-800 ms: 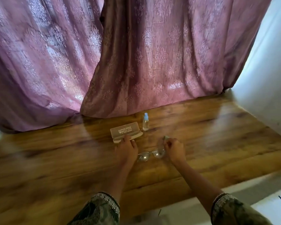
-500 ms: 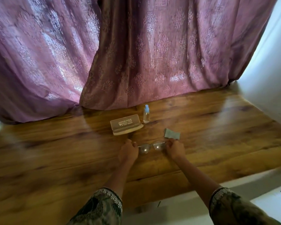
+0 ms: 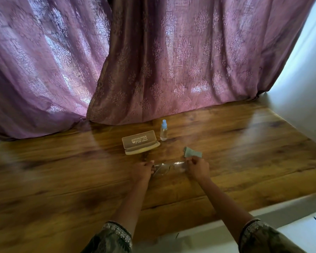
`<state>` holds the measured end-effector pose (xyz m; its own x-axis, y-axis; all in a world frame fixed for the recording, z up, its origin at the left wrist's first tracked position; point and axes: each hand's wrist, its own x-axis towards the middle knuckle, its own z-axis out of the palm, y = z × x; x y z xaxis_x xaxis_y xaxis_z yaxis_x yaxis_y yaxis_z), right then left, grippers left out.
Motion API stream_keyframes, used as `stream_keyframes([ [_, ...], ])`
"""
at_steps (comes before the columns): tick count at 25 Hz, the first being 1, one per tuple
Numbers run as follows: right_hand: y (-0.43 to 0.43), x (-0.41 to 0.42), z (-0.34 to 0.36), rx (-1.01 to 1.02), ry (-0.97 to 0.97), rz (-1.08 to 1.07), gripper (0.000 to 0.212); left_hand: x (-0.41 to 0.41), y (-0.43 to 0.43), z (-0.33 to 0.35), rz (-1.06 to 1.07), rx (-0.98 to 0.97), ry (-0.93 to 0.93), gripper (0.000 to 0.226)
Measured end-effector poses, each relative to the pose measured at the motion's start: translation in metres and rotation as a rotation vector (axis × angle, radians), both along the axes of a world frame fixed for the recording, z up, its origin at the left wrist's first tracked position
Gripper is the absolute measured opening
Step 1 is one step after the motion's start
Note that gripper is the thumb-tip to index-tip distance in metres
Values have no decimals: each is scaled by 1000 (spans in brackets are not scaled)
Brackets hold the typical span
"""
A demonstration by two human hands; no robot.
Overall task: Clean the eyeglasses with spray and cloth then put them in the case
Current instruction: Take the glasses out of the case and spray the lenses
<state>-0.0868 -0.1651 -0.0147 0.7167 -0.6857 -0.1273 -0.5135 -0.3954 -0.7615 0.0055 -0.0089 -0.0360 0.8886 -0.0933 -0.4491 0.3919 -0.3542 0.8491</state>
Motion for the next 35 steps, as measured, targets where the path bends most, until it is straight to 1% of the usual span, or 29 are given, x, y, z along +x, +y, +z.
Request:
stream_keyframes([
  [1, -1, 0, 2, 4, -46, -30, 24, -2, 1, 3, 15, -30, -7, 17],
  [3, -2, -1, 9, -6, -114, -74, 21, -5, 3, 9, 16, -70, -45, 18],
  [7, -5, -5, 22, -7, -228, -138, 13, -12, 8, 25, -77, -120, -176, 14],
  [9, -5, -9, 25, 11, -247, -136, 11, -14, 11, 31, -140, -66, -299, 14],
  [11, -3, -12, 24, 28, -251, -129, 10, -18, 11, 37, -193, 58, -430, 4],
  [12, -2, -13, 25, 32, -254, -127, 9, -21, 11, 42, -202, 112, -494, 3],
  [16, 0, -14, 28, 24, -286, -113, 5, -25, 10, 51, -149, 175, -692, 9],
  [19, 2, -14, 33, 25, -290, -103, 4, -21, 8, 54, -90, 221, -782, 14],
  [22, 3, -16, 37, 37, -272, -82, 6, -17, 7, 61, -9, 225, -789, 16],
  [25, 0, -20, 38, 48, -224, -12, 18, -18, 10, 66, 58, 210, -733, 17],
  [28, -2, -18, 43, -32, -137, 78, 5, -19, 13, 62, 61, 173, -680, 21],
  [31, -2, -16, 49, -94, -45, 195, 9, -21, 14, 64, 66, 139, -609, 22],
  [33, -1, -15, 52, -101, -46, 198, 10, -20, 14, 65, 83, 114, -559, 17],
  [35, 1, -13, 54, -106, -80, 156, 11, -18, 14, 65, 96, 101, -527, 15],
])
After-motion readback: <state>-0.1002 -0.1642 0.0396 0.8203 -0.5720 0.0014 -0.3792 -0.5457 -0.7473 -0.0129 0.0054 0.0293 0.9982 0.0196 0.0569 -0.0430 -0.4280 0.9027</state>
